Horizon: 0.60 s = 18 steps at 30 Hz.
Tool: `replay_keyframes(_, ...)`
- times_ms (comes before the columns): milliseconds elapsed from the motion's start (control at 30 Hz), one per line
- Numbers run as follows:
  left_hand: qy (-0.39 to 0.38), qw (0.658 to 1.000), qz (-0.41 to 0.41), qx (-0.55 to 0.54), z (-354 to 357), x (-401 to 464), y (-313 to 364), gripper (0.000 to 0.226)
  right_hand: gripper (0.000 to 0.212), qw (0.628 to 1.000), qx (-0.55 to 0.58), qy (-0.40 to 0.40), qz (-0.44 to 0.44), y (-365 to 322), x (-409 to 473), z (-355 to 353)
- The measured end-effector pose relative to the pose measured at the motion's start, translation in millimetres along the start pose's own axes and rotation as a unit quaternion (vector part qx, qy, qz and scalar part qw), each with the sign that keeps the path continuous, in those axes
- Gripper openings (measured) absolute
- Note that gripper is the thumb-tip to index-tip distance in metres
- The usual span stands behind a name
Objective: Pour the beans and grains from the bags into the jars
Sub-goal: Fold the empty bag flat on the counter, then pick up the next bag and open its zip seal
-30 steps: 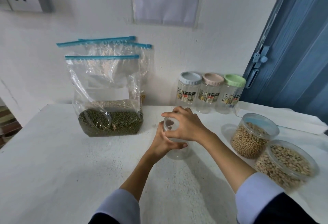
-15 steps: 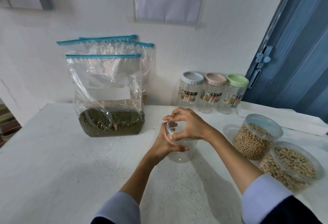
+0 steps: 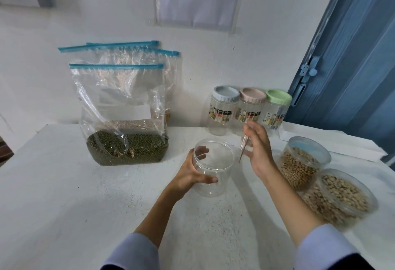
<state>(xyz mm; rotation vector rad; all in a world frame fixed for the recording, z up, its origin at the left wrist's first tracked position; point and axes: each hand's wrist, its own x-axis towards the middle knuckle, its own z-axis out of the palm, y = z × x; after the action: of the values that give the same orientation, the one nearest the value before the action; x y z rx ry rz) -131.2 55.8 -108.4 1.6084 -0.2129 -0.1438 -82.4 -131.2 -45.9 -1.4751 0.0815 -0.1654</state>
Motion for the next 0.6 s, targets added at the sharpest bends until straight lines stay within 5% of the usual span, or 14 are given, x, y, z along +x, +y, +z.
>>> replay_keyframes(100,0.005,1.000,-0.002,0.002,1.2,-1.0,0.1,0.095,0.060,0.987,-0.082,0.140,-0.008,27.6,-10.6,-3.1)
replay_keyframes(233,0.012,1.000,-0.001,0.001,2.4,-4.1,0.8,0.096,0.098,0.982,-0.134,0.115,-0.067,58.6,-34.5,-11.3)
replay_keyframes(467,0.016,1.000,0.009,0.003,3.8,-7.8,-0.5,0.121,0.070,0.953,-0.293,0.067,-0.048,81.8,-45.7,-26.6)
replay_keyframes(600,0.016,0.999,-0.003,0.029,5.8,-10.2,5.4,0.132,0.076,0.870,-0.490,0.027,-0.031,87.2,-44.8,-23.9)
